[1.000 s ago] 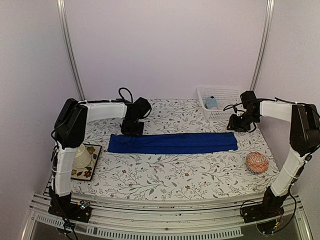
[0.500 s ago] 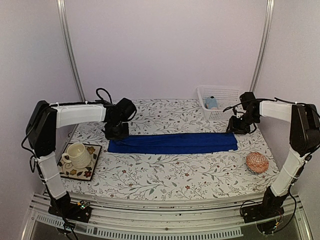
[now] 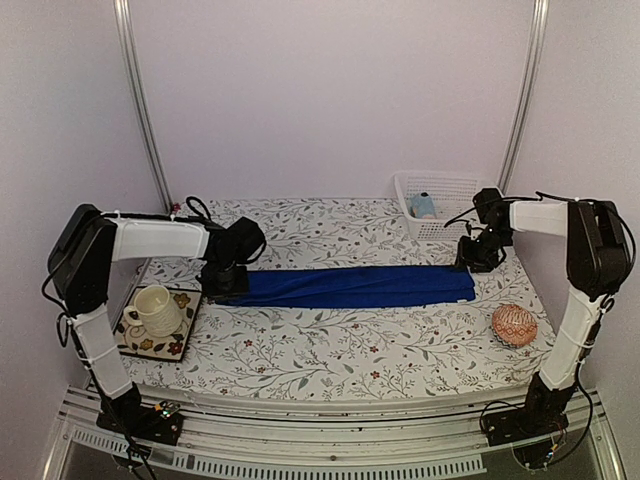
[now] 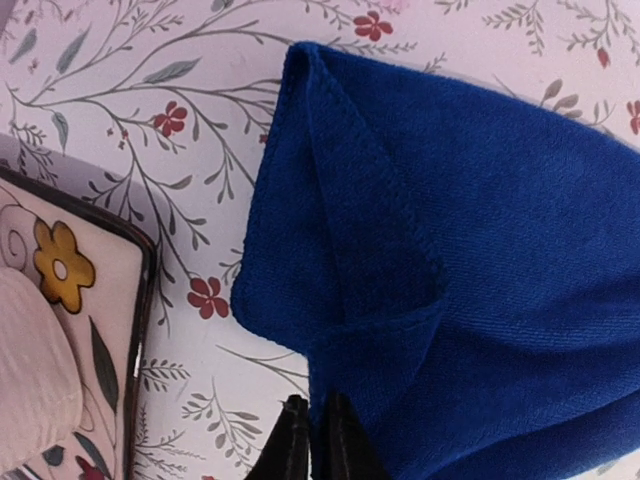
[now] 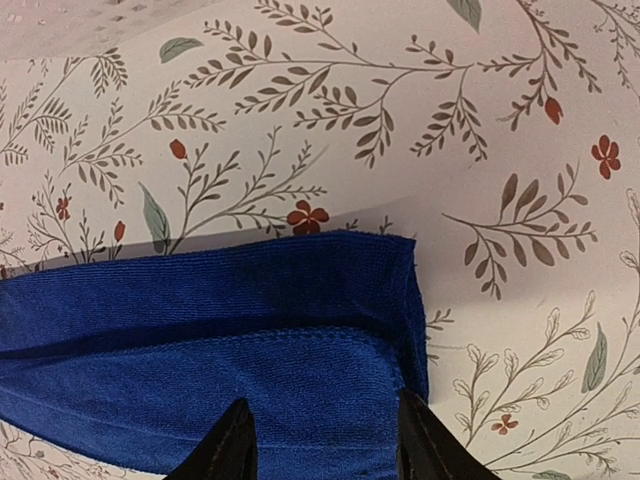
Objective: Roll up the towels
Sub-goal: Fold the towel at the center of the board.
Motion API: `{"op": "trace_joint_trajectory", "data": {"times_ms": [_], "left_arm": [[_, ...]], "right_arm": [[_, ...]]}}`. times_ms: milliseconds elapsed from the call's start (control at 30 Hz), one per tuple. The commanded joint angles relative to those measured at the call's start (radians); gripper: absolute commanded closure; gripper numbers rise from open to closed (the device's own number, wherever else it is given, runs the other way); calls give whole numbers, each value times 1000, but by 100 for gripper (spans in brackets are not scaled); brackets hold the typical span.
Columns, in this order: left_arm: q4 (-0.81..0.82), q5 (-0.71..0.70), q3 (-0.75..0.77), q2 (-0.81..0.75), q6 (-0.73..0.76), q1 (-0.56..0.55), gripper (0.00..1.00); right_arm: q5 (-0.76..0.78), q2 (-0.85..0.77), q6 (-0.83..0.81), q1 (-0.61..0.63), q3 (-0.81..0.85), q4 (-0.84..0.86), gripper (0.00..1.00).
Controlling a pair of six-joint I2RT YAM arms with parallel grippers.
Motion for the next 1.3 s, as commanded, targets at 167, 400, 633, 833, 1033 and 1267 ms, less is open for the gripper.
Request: {"op": "trace_joint_trajectory", "data": {"times_ms": [167, 400, 633, 833, 1033, 1267], "left_arm": [[25, 12, -26, -52, 4, 47, 56], [27, -2, -15, -64, 22, 72, 54], [30, -3, -48, -84, 28, 98, 54], [46, 1, -51, -72, 35, 106, 54], [56, 9, -46, -64, 42, 107, 54], [61, 22, -47, -65, 42, 107, 53]], "right_arm": [[59, 55, -17, -20, 32, 3, 51], [61, 74, -29, -22, 38, 15, 56], [93, 66, -44, -22, 45, 12, 69], [87, 66, -58, -22, 40, 18, 80], [88, 70, -59, -22, 38, 22, 80], [85, 76, -63, -22, 35, 21, 95]]}}
